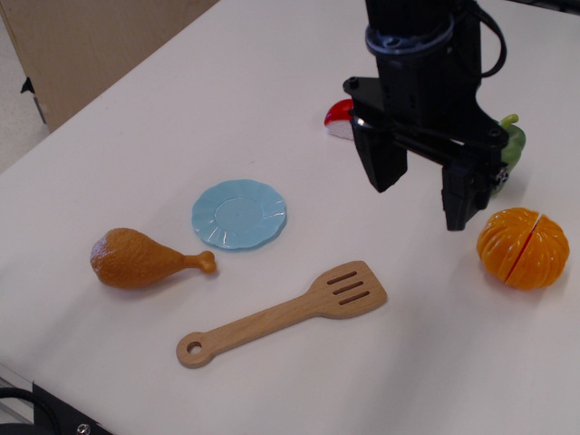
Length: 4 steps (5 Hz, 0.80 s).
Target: Put sushi on plate
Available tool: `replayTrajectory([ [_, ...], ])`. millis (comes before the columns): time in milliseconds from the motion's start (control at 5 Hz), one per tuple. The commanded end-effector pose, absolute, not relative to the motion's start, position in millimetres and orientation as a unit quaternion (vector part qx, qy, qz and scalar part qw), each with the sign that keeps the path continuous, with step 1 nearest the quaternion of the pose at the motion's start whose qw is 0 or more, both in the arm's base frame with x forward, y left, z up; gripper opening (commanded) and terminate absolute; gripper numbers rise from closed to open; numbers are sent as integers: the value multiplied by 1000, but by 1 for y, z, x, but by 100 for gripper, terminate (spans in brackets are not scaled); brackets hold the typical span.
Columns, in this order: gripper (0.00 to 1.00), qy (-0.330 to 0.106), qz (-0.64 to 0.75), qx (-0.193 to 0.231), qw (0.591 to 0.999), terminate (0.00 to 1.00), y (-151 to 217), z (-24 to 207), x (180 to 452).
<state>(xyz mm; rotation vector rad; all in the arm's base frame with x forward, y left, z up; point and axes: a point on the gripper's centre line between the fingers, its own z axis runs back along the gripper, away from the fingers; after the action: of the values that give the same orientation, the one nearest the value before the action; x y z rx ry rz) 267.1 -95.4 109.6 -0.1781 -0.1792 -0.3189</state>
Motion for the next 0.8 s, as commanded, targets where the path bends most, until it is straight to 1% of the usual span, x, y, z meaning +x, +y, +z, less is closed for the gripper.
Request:
replayTrajectory([
  [0,100,-93,-343,-32,934,0,-56,118,319],
  [200,100,-76,-424,-8,902,0,-38,116,349],
  [400,100,-60,-484,31,873,0,-30,111,378],
  [600,100,-40,-522,55,850,0,-25,105,403],
])
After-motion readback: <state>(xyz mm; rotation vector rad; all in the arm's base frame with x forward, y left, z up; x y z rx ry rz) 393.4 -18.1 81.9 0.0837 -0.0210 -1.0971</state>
